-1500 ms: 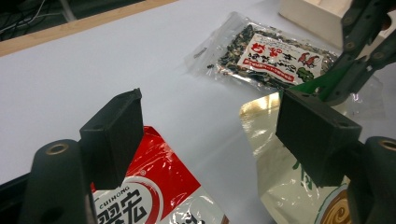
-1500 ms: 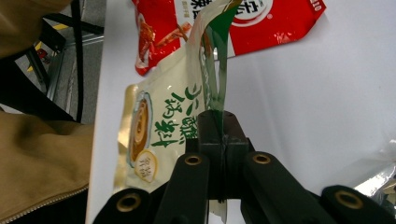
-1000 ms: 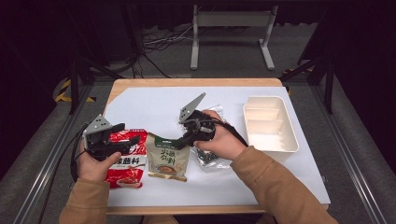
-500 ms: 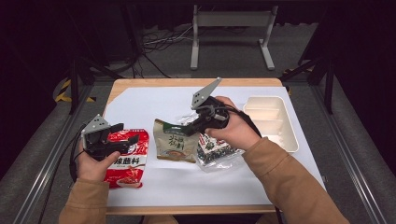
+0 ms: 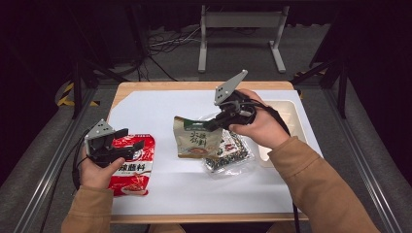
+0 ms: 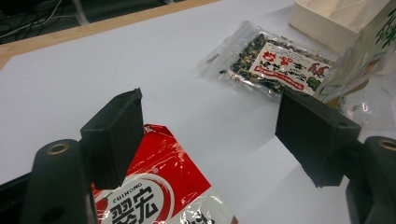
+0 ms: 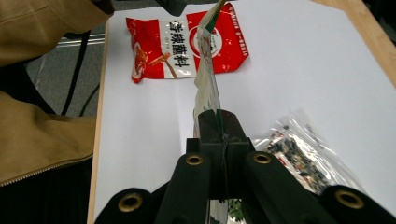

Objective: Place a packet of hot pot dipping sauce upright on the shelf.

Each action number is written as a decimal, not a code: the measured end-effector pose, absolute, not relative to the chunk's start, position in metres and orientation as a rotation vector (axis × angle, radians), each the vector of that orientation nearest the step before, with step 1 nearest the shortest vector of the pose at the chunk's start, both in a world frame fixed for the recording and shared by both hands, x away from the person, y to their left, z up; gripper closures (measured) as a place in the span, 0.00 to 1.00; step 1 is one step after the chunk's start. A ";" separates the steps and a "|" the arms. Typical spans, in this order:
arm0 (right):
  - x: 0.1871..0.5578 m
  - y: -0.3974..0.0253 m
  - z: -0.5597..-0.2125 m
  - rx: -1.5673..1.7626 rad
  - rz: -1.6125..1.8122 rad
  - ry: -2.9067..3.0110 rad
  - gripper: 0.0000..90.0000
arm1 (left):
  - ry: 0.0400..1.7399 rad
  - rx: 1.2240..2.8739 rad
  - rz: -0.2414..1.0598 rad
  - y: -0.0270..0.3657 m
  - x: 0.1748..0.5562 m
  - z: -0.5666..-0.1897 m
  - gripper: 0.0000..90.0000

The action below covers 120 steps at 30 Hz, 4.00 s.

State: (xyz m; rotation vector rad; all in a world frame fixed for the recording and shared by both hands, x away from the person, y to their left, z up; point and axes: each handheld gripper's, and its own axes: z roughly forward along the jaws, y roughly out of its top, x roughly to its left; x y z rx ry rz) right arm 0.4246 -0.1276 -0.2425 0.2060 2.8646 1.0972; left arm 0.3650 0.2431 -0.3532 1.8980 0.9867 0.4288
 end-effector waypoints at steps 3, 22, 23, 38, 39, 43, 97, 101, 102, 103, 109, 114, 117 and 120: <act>0.426 -0.136 -0.237 0.213 1.104 2.842 1.00 | 0.989 1.899 0.431 0.243 0.365 -0.354 0.27; 0.442 -0.201 -0.214 0.358 1.088 2.709 1.00 | 1.003 1.896 0.433 0.247 0.365 -0.355 0.27; 0.442 -0.205 -0.213 0.360 1.083 2.700 1.00 | 1.003 1.896 0.433 0.247 0.365 -0.355 0.27; 0.456 -0.250 -0.202 0.421 1.050 2.601 1.00 | 1.010 1.900 0.435 0.249 0.364 -0.355 0.27; 0.457 -0.253 -0.201 0.418 1.048 2.594 1.00 | 1.016 1.897 0.431 0.249 0.363 -0.356 0.27; 0.459 -0.261 -0.200 0.409 1.036 2.581 1.00 | 1.024 1.894 0.435 0.251 0.361 -0.357 0.27; 0.527 -0.339 -0.217 0.366 0.863 2.485 0.99 | 1.155 1.860 0.481 0.280 0.319 -0.369 0.27; 0.529 -0.340 -0.221 0.370 0.853 2.480 0.99 | 1.156 1.856 0.477 0.280 0.319 -0.368 0.27; 0.530 -0.340 -0.223 0.372 0.847 2.478 0.99 | 1.154 1.856 0.480 0.280 0.320 -0.368 0.27; 0.530 -0.340 -0.224 0.377 0.844 2.478 0.99 | 1.156 1.854 0.475 0.280 0.319 -0.368 0.27; 0.534 -0.343 -0.232 0.402 0.819 2.480 0.99 | 1.152 1.862 0.476 0.279 0.321 -0.369 0.27; 0.534 -0.343 -0.235 0.398 0.810 2.480 0.99 | 1.151 1.865 0.479 0.278 0.321 -0.369 0.27; 0.535 -0.342 -0.237 0.395 0.811 2.484 0.99 | 1.151 1.864 0.477 0.278 0.320 -0.369 0.27; 0.536 -0.338 -0.242 0.383 0.784 2.516 0.99 | 1.154 1.864 0.476 0.277 0.320 -0.369 0.27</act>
